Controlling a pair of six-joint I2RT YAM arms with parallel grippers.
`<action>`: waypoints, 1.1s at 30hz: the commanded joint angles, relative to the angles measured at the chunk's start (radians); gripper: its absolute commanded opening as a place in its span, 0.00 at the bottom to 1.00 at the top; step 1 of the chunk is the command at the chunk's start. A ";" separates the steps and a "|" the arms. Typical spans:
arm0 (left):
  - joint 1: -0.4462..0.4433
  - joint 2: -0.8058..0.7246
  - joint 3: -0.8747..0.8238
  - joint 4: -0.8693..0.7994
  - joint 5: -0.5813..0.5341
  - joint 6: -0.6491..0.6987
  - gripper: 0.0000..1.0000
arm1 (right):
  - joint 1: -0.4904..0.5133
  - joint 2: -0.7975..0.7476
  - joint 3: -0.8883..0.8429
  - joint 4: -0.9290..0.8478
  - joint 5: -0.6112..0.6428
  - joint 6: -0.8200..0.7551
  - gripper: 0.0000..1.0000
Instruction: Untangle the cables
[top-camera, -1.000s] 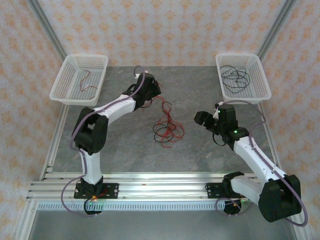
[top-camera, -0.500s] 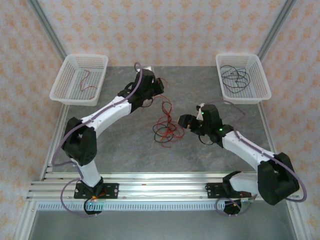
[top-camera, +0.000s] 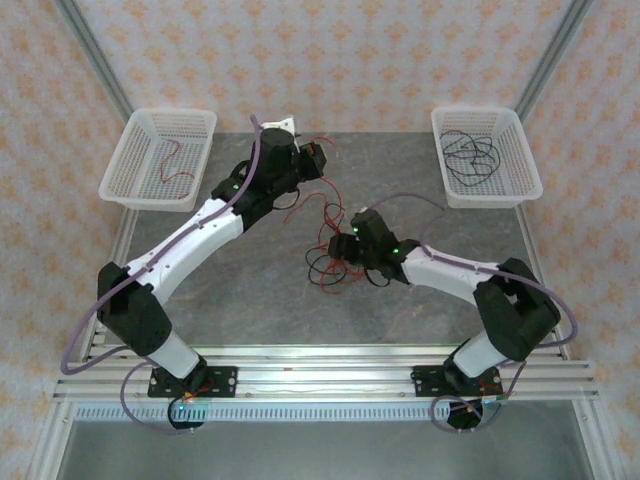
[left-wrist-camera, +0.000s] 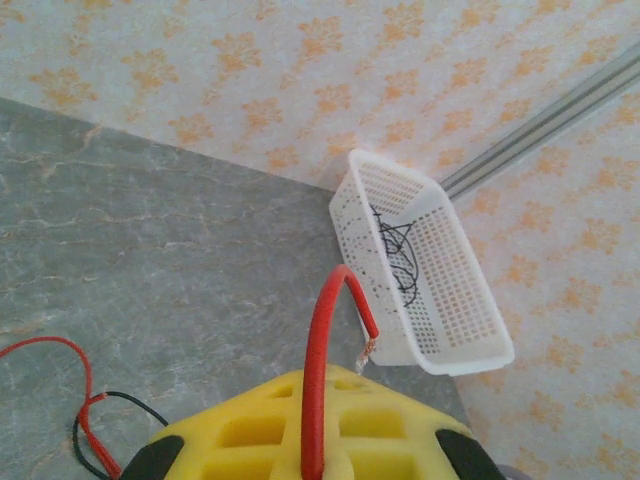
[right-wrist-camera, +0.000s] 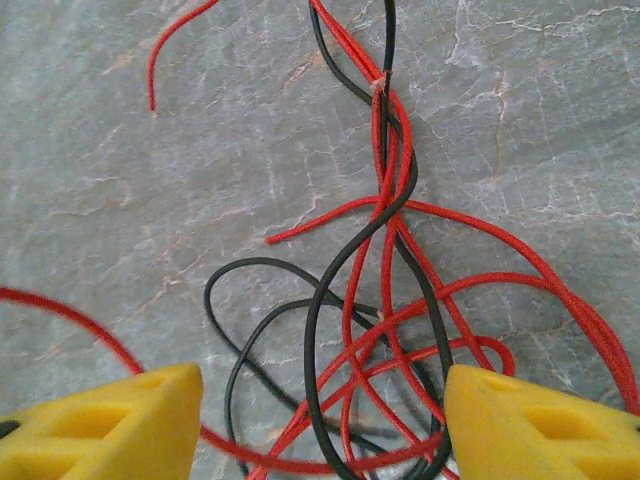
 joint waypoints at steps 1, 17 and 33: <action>-0.024 -0.047 0.030 -0.028 -0.028 0.023 0.00 | 0.025 0.050 0.032 -0.019 0.161 -0.018 0.64; -0.056 -0.215 0.113 -0.130 -0.112 0.053 0.00 | 0.034 0.171 -0.003 0.038 0.231 -0.017 0.59; -0.056 -0.246 0.378 -0.316 -0.252 0.153 0.00 | 0.035 0.173 -0.076 0.065 0.238 -0.001 0.58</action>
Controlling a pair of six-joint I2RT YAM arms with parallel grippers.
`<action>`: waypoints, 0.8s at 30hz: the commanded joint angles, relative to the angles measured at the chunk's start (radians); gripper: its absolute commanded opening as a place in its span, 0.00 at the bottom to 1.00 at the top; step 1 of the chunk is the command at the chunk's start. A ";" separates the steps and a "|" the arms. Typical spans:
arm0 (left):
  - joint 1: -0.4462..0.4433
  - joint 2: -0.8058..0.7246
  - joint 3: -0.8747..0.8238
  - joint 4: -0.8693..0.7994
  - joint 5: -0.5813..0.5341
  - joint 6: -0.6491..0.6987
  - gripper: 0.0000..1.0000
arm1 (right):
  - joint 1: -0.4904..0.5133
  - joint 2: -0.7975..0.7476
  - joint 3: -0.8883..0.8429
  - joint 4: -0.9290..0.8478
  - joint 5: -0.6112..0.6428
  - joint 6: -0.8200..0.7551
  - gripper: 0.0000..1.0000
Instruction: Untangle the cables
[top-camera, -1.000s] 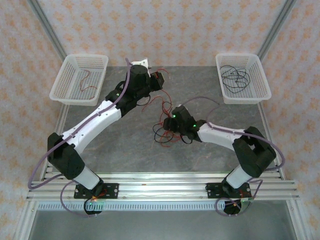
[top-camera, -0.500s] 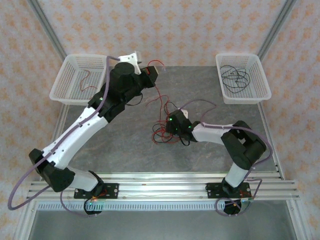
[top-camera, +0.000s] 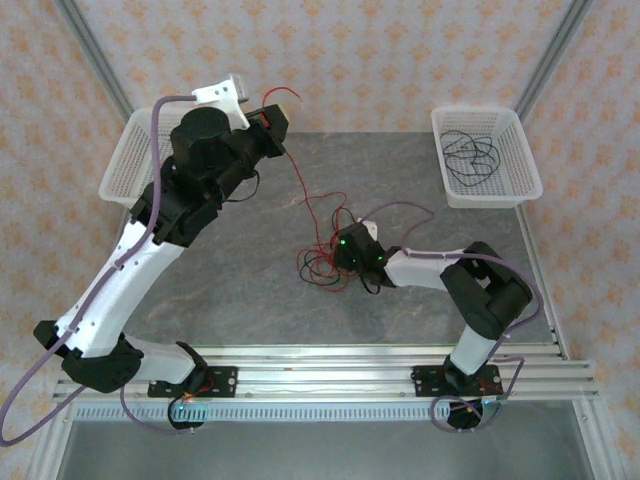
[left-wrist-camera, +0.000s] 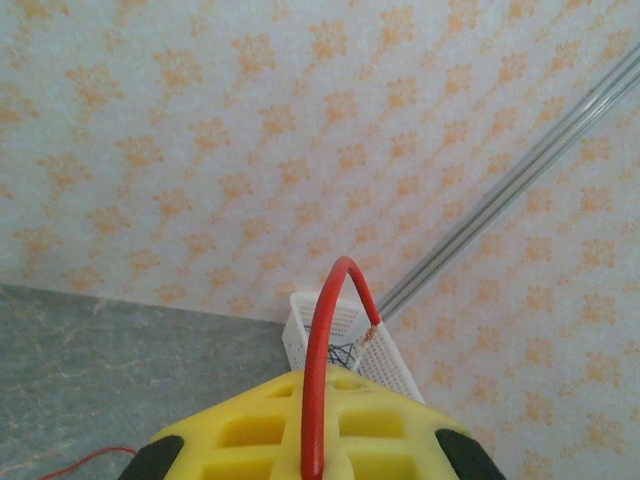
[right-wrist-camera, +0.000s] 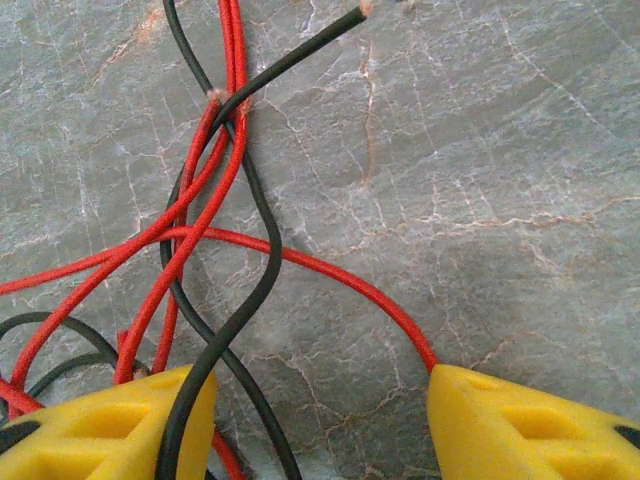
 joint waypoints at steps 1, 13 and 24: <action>-0.002 -0.015 0.077 -0.052 -0.050 0.045 0.00 | 0.003 0.015 -0.046 -0.024 0.034 0.003 0.58; -0.002 0.033 0.298 -0.151 -0.109 0.103 0.00 | 0.005 0.006 -0.096 0.005 0.027 0.009 0.58; 0.186 0.077 0.377 -0.147 -0.290 0.246 0.00 | 0.029 -0.197 -0.089 -0.083 -0.019 -0.039 0.69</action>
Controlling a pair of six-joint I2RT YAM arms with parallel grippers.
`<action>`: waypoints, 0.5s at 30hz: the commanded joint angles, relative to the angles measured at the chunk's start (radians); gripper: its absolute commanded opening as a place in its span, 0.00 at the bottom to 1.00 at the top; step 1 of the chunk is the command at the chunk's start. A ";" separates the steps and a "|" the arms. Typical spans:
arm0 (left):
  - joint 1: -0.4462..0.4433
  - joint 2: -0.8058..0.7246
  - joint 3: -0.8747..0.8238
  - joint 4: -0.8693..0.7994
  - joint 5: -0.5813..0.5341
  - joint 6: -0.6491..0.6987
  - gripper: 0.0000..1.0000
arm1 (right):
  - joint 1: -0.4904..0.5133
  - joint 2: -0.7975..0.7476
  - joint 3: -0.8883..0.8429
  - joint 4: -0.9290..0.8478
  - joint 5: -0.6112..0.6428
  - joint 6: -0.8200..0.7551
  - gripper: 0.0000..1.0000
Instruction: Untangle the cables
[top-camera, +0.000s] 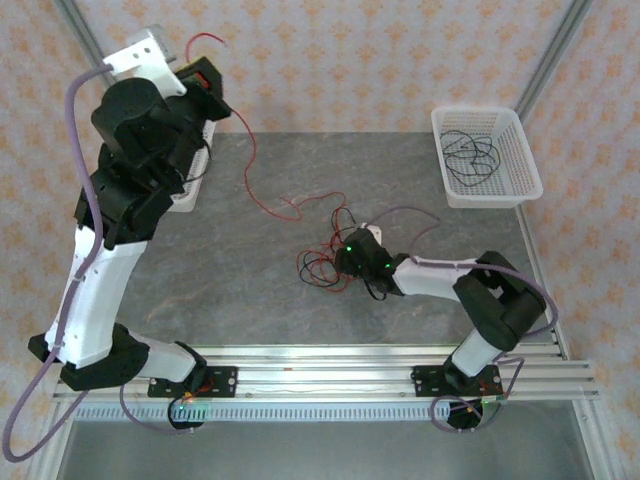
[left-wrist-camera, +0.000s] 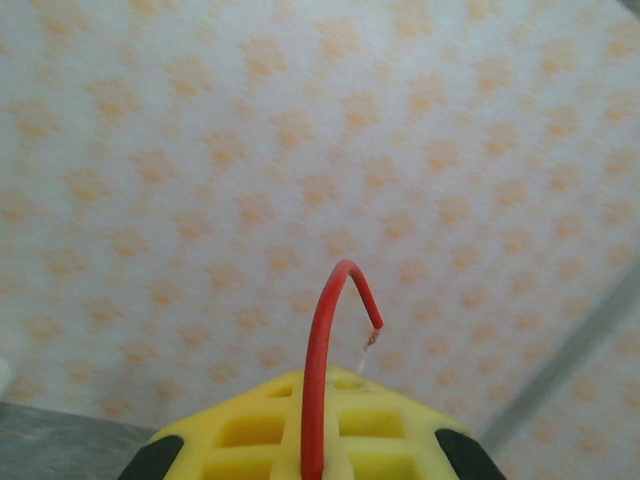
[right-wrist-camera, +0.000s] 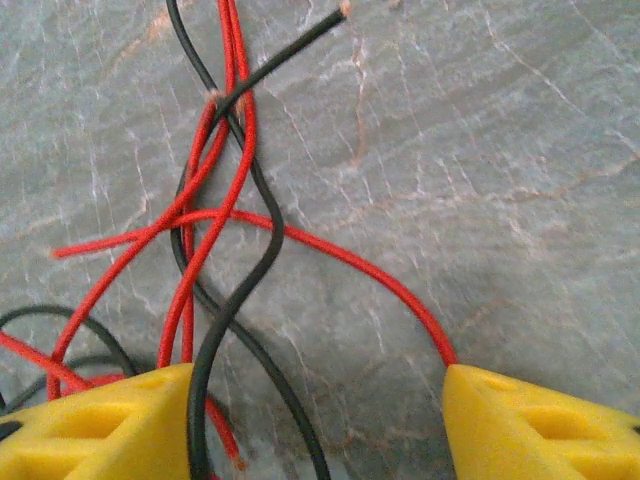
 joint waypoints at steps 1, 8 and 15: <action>0.084 0.039 0.042 -0.001 -0.056 0.071 0.00 | 0.012 -0.110 -0.009 -0.087 -0.006 -0.026 0.69; 0.194 0.089 -0.003 0.202 -0.086 0.226 0.00 | 0.013 -0.333 -0.029 -0.192 0.030 -0.034 0.75; 0.340 0.160 -0.017 0.381 -0.092 0.279 0.00 | 0.014 -0.498 -0.015 -0.270 -0.005 -0.036 0.76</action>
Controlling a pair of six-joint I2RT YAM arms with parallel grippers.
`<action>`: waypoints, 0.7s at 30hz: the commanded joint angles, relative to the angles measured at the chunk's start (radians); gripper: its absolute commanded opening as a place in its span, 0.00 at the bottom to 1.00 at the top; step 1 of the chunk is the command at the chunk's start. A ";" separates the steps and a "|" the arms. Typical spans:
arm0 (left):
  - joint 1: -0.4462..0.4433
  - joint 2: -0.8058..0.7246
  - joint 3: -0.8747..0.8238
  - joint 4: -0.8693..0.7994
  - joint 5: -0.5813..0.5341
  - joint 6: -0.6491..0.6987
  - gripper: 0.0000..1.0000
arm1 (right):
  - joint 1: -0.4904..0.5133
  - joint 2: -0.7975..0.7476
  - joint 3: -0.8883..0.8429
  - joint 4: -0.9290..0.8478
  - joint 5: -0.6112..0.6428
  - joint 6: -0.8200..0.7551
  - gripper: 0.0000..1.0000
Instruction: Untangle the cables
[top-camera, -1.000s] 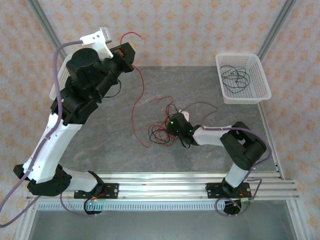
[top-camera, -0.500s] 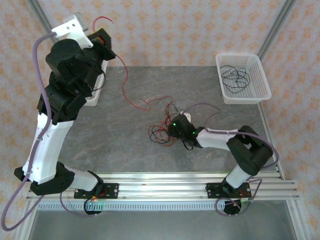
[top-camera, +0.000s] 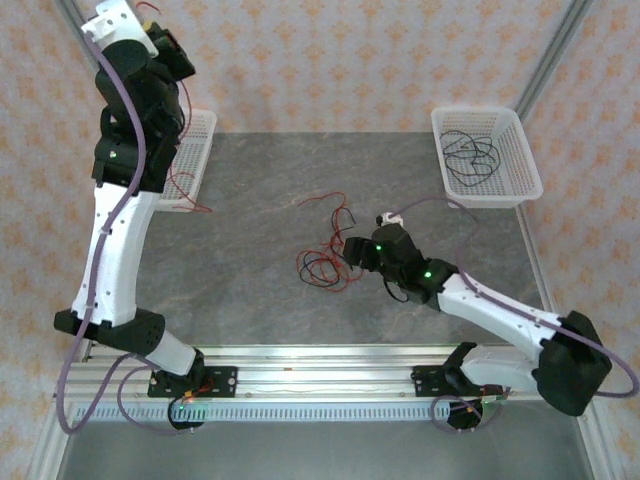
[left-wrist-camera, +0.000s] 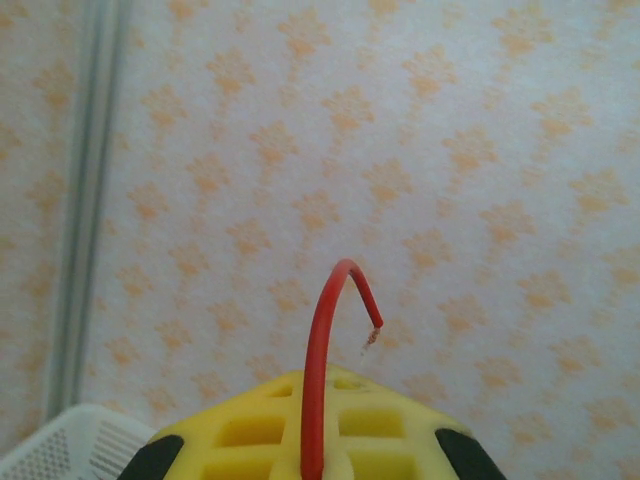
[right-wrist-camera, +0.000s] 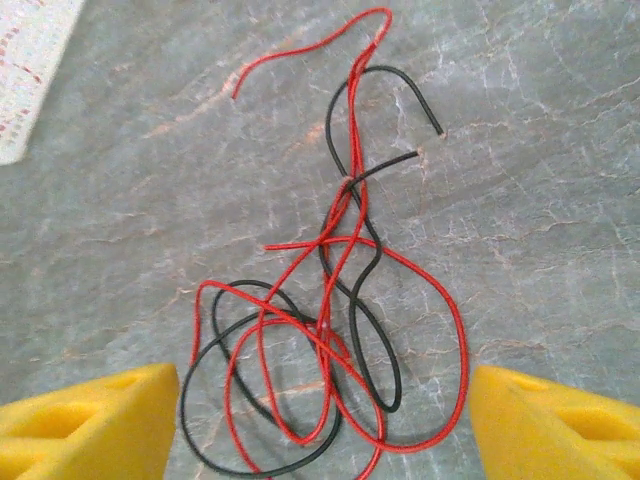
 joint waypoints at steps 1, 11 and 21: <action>0.054 0.008 -0.048 0.203 -0.023 0.080 0.00 | 0.005 -0.057 0.003 -0.075 -0.006 -0.014 0.76; 0.154 0.037 -0.202 0.577 -0.052 0.227 0.00 | 0.005 -0.097 0.060 -0.147 -0.020 -0.044 0.76; 0.232 0.170 -0.159 0.708 -0.043 0.319 0.00 | 0.005 -0.064 0.089 -0.171 0.007 -0.025 0.76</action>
